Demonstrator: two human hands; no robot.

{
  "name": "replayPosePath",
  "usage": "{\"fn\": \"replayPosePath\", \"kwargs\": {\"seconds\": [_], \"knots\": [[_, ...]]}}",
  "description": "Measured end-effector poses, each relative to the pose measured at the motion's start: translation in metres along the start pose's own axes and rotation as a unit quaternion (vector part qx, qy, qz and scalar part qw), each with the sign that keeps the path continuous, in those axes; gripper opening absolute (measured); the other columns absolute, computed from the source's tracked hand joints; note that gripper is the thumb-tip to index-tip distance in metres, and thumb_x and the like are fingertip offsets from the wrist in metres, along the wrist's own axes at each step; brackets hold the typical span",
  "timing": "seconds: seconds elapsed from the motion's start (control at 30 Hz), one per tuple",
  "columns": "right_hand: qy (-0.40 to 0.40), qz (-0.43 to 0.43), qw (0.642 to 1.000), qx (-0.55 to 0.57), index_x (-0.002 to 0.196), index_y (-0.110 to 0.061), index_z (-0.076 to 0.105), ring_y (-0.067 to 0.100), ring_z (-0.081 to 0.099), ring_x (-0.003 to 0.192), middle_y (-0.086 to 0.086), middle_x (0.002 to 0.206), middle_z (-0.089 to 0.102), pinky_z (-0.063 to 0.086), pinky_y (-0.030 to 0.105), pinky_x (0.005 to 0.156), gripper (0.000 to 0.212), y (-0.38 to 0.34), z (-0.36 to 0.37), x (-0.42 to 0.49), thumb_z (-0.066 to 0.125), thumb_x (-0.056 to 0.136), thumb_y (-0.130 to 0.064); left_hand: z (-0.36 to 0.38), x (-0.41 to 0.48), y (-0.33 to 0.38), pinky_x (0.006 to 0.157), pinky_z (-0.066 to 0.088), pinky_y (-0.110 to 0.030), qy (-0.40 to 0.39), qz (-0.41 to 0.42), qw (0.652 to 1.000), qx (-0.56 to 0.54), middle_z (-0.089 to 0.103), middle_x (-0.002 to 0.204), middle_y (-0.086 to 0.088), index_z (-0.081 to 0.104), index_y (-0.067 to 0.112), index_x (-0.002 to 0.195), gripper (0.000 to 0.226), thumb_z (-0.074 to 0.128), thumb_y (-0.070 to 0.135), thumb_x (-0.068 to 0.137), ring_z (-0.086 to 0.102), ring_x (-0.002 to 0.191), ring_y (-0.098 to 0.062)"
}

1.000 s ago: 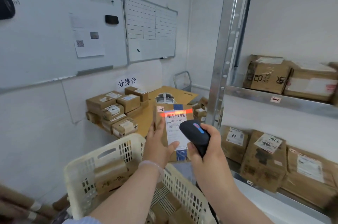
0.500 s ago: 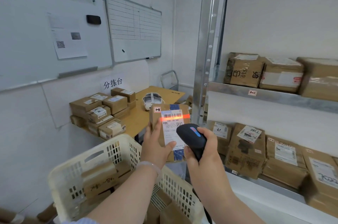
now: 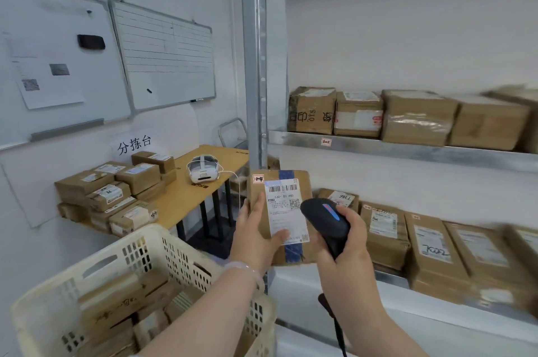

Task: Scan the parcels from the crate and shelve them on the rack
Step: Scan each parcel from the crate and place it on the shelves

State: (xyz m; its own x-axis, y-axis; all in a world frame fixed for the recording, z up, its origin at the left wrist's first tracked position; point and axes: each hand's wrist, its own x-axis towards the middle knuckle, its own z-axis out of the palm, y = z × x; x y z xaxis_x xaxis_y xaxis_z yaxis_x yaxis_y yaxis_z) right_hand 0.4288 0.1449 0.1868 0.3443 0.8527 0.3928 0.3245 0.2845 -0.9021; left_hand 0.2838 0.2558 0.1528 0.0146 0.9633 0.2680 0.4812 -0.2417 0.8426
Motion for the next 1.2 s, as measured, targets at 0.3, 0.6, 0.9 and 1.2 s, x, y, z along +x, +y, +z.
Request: {"fn": "replayPosePath", "kwargs": {"seconds": [0.3, 0.6, 0.9, 1.2], "knots": [[0.138, 0.072, 0.986, -0.063, 0.114, -0.067, 0.034, 0.011, 0.065, 0.074, -0.02, 0.105, 0.061, 0.058, 0.04, 0.069, 0.053, 0.044, -0.193, -0.023, 0.064, 0.093, -0.028, 0.155, -0.07, 0.126, 0.114, 0.025, -0.029, -0.118, 0.031, 0.989, -0.079, 0.022, 0.161, 0.004, 0.02, 0.043, 0.156, 0.095, 0.08, 0.025, 0.084, 0.026, 0.146, -0.017], [0.247, 0.121, 0.955, -0.113, 0.107, -0.069, 0.037, 0.02, 0.066, 0.064, -0.026, 0.092, 0.063, 0.057, 0.04, 0.063, 0.056, 0.07, -0.358, -0.072, 0.068, 0.089, -0.025, 0.303, -0.15, 0.223, 0.117, 0.034, -0.036, -0.238, 0.054, 0.963, -0.117, 0.04, 0.15, 0.004, 0.025, 0.039, 0.155, 0.094, 0.082, 0.028, 0.081, 0.038, 0.139, -0.019], [0.324, 0.151, 0.926, -0.12, 0.105, -0.065, 0.038, 0.024, 0.065, 0.063, -0.013, 0.098, 0.064, 0.058, 0.042, 0.062, 0.052, 0.089, -0.43, -0.076, 0.067, 0.091, -0.024, 0.388, -0.166, 0.264, 0.111, 0.033, -0.03, -0.345, 0.063, 0.929, -0.117, 0.042, 0.147, 0.001, 0.018, 0.04, 0.156, 0.095, 0.079, 0.031, 0.084, 0.041, 0.136, -0.019], [0.39, 0.191, 0.89, -0.138, 0.115, -0.057, 0.041, 0.035, 0.068, 0.082, -0.001, 0.107, 0.068, 0.058, 0.045, 0.076, 0.048, 0.128, -0.469, -0.04, 0.067, 0.091, -0.026, 0.461, -0.146, 0.279, 0.118, 0.031, -0.037, -0.422, 0.1, 0.896, -0.092, 0.036, 0.151, 0.001, 0.006, 0.033, 0.159, 0.109, 0.081, 0.041, 0.08, 0.037, 0.14, -0.019]]}}
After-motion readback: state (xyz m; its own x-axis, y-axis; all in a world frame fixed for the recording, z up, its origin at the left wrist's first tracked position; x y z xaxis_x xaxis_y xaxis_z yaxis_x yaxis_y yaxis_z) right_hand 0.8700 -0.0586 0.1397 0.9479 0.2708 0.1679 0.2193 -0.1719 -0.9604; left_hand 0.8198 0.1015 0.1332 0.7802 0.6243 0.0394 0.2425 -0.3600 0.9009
